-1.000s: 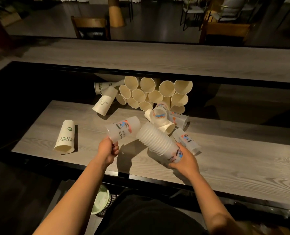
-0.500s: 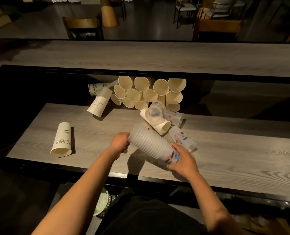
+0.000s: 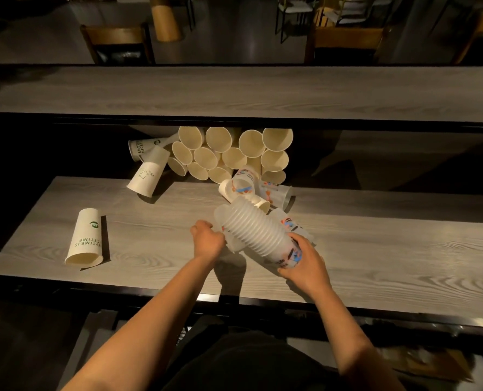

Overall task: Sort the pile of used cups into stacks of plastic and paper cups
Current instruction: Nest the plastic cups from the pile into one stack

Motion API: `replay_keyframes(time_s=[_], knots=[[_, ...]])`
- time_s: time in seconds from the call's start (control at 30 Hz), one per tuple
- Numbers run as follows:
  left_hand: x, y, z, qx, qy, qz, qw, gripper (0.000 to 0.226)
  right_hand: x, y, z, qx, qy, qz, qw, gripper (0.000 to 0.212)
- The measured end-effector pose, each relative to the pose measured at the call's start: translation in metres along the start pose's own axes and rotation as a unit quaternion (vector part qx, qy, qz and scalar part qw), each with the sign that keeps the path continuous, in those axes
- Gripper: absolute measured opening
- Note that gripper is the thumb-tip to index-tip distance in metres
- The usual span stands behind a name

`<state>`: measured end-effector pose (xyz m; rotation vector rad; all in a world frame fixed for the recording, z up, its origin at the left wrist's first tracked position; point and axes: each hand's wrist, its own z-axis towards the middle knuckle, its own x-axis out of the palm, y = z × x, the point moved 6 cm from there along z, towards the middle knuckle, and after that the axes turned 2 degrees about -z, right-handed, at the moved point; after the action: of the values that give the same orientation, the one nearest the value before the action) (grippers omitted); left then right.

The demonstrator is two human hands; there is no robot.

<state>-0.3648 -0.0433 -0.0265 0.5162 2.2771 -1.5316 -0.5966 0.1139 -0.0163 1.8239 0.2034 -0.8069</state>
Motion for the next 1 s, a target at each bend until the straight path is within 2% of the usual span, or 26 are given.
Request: replay_keyframes(time_s=[0.1,0.2,0.23,0.3,0.37,0.47,0.57,0.67,0.73,0.87,1.0], knots=[[0.026,-0.004,-0.008,0.083,0.073,0.098,0.989,0.067,-0.004,-0.01,0.0,0.017,-0.001,0.017,1.0,0.089],[0.046,0.004,-0.01,0.095,0.149,0.225,0.958,0.104,-0.008,-0.015,0.0,0.028,0.001,0.036,0.999,0.086],[0.048,0.008,-0.009,0.092,0.159,0.276,0.943,0.104,-0.008,-0.016,0.0,0.029,0.004,0.042,0.999,0.086],[0.048,0.013,-0.005,0.101,0.139,0.338,0.925,0.085,-0.01,-0.018,-0.001,0.029,0.011,0.05,0.998,0.085],[0.041,0.013,-0.004,0.12,0.097,0.338,0.928,0.064,-0.01,-0.019,-0.002,0.026,0.016,0.057,0.998,0.085],[0.028,0.015,-0.004,0.141,0.055,0.285,0.946,0.052,-0.007,-0.02,-0.004,0.027,0.022,0.064,0.997,0.084],[0.006,0.018,0.0,0.139,-0.006,0.181,0.974,0.044,-0.002,-0.019,-0.003,0.02,0.031,0.065,0.997,0.086],[-0.023,0.025,0.007,0.093,-0.068,0.067,0.991,0.027,0.004,-0.017,-0.002,0.02,0.038,0.059,0.997,0.089],[-0.038,0.036,0.009,0.052,-0.074,-0.001,0.996,0.021,0.008,-0.013,0.0,0.02,0.042,0.054,0.997,0.09],[-0.065,0.066,0.017,-0.032,-0.1,-0.134,0.985,0.021,0.016,-0.004,0.005,0.013,0.062,0.043,0.997,0.095],[-0.071,0.068,0.02,-0.11,-0.04,-0.34,0.933,0.02,0.023,0.001,0.011,0.001,0.06,0.016,0.998,0.098]])
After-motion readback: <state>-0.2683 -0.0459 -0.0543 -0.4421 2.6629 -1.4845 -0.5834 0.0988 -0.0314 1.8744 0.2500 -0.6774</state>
